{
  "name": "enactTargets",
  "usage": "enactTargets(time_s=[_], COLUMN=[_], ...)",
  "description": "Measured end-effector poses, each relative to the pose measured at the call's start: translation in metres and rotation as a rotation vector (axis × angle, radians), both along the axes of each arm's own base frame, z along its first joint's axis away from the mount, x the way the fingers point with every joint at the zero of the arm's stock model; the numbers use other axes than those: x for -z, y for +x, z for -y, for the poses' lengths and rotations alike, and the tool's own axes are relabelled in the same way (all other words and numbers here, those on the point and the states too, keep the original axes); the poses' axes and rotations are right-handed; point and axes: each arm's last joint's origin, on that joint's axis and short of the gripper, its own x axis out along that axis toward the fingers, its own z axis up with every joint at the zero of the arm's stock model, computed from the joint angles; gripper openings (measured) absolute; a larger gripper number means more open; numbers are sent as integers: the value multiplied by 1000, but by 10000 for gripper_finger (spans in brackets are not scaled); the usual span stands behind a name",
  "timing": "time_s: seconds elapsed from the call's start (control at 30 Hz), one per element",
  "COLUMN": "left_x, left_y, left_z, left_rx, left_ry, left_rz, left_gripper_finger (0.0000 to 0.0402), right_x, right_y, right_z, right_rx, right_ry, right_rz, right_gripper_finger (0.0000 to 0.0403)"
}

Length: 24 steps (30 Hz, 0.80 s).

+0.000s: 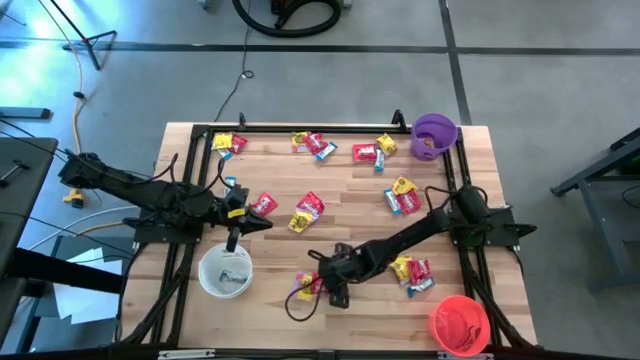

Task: Sort candy
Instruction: Put the red candy into the orange bin

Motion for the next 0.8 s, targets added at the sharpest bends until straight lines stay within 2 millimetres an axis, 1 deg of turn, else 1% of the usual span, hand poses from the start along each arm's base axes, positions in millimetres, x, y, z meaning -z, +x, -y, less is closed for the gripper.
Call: enactTargets(time_s=[0.1, 0.23, 0.33, 0.4, 0.5, 0.63, 0.7, 0.8], left_x=[0, 0, -1, -1, -1, -1, -1, -2], left_y=[0, 0, 0, 0, 0, 0, 0, 1], left_z=[0, 0, 0, 0, 0, 0, 0, 0], left_rx=[3, 6, 6, 7, 3, 8, 11, 11], left_ry=[12, 23, 21, 26, 29, 54, 64, 69], left_rz=[2, 5, 11, 11, 13, 21, 23, 30], left_gripper_finger=[0, 0, 0, 0, 0, 0, 0, 0], right_x=[-7, -27, -40, -52, -74, -105, -123, -148], right_y=[1, 7, 9, 11, 10, 0, -9, -30], right_z=[1, 0, -1, -2, -4, -8, -9, -9], right_rx=[0, -4, 4, 15, 6, -8, 1, 33], right_ry=[-4, 16, 11, 19, 6, -29, -31, -17], right_rz=[-20, -4, -32, -54, -114, -201, -224, -245], right_gripper_finger=[149, 81, 42, 21, 6, 6, 5, 3])
